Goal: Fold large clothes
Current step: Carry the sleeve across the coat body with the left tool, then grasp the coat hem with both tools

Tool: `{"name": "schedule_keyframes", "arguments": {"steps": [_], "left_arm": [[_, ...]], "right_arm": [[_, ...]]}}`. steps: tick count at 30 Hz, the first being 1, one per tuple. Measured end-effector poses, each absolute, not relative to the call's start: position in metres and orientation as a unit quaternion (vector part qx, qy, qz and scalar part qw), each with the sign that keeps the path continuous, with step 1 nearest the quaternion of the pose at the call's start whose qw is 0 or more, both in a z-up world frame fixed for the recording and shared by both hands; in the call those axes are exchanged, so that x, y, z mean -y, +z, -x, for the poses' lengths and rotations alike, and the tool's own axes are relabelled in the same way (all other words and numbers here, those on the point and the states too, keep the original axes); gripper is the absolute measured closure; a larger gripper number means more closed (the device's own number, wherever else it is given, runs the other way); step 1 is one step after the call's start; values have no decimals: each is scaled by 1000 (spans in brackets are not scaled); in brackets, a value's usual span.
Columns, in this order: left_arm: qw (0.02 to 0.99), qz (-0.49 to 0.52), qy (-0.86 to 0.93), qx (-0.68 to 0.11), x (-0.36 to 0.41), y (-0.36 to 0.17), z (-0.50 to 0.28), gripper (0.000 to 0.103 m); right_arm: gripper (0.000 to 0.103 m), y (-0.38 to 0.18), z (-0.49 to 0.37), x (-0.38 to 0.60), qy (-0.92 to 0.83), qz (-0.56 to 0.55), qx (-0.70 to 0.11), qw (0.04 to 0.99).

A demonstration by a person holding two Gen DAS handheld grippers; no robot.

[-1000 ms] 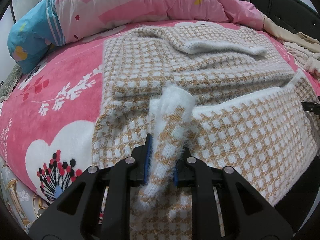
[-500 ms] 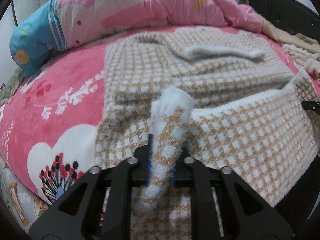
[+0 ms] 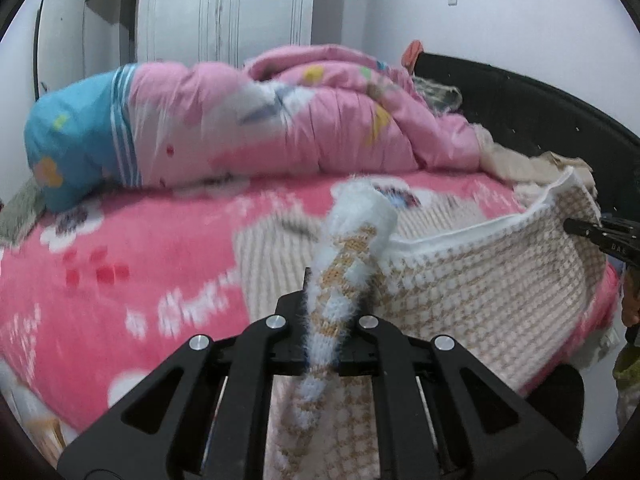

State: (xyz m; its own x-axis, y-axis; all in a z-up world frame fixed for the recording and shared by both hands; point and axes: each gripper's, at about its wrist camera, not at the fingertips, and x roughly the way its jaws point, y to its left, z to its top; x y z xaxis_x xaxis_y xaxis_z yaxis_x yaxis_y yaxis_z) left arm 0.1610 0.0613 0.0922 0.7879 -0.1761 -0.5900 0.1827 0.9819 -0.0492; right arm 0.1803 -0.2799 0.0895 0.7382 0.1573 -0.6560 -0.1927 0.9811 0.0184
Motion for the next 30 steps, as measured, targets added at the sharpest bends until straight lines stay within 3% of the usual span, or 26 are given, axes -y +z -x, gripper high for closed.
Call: {"name": "schedule_keyframes", "arguments": {"steps": [6,13,14,19,21,22,26,30], "left_arm": [[938,-11,-94,-335,-66,98,-274,97],[882,38,-109,-457,-76,10,-390,95],[876,39,-106,-470,-76,-3,-398,90],[865,90,-96,-484,-100,-25,-410,53],[872,133,-91,-461,-120,-13,-404,53],[878,151,-85,-447,-131,-3,-400,53],[897,162,-113,-395,-135,32,-382,53],[885,131,-150,-420,-87,28,-392,53]], "right_arm": [[95,93,-301,286,106,4,-347,932],[95,-10,-409,304,99,-40,-451,886],[94,-25,-415,312,105,-59,-467,876],[75,-45,-426,369,169,-219,-485,830],[63,-38,-423,386,155,-241,-482,828],[52,-27,-419,399,130,-239,-471,839],[49,3,-405,393,113,-219,-434,867],[49,10,-424,316,129,-123,-447,876]]}}
